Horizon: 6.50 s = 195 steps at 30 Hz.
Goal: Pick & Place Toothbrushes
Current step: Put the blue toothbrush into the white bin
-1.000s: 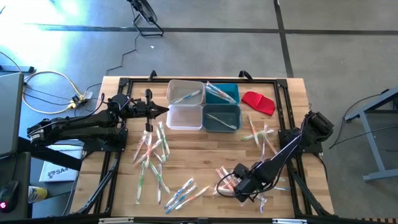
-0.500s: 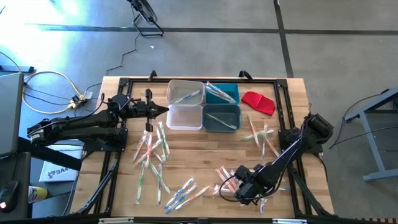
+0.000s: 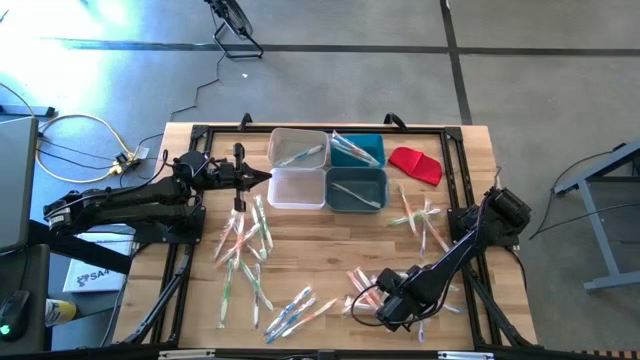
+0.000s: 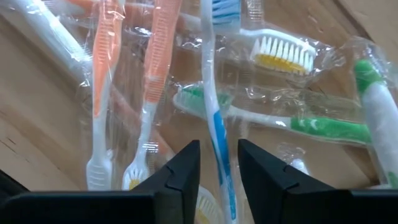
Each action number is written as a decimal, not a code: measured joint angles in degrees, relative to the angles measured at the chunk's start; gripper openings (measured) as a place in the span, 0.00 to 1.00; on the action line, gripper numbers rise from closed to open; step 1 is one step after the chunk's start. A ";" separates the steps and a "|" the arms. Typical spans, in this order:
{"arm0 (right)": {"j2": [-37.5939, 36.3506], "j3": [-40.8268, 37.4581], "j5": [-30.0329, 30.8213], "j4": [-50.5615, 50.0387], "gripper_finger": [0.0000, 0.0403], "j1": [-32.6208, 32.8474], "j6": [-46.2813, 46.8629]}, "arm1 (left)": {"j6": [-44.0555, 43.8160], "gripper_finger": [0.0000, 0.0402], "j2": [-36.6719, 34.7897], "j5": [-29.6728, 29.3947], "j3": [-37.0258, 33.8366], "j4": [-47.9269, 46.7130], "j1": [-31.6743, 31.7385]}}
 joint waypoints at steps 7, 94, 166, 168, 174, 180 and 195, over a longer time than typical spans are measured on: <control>-0.02 0.00 0.22 0.00 0.07 0.00 -0.04 | -0.02 0.00 -0.01 0.01 0.00 -0.02 -0.02; -20.96 0.00 -15.21 12.45 0.02 -59.80 -102.06 | -16.02 0.00 18.18 -7.32 0.00 8.00 -0.01; -12.46 0.00 -10.24 45.85 0.02 -57.24 -96.46 | -12.83 0.39 34.99 -8.03 15.98 18.85 -5.33; -12.46 0.00 -10.10 45.85 0.02 -56.93 -96.56 | -13.57 0.39 34.99 -8.11 15.98 18.91 -5.31; -12.46 0.00 -10.14 45.83 0.02 -56.63 -96.74 | -13.92 0.39 34.99 -8.15 15.98 19.02 -5.31; -12.46 0.00 -10.21 45.83 0.02 -56.63 -96.74 | -13.94 0.38 34.99 -8.17 15.98 18.93 -5.31; -12.46 0.00 -10.21 45.81 0.02 -56.63 -96.76 | -13.94 0.14 34.99 -8.25 15.98 18.86 -5.31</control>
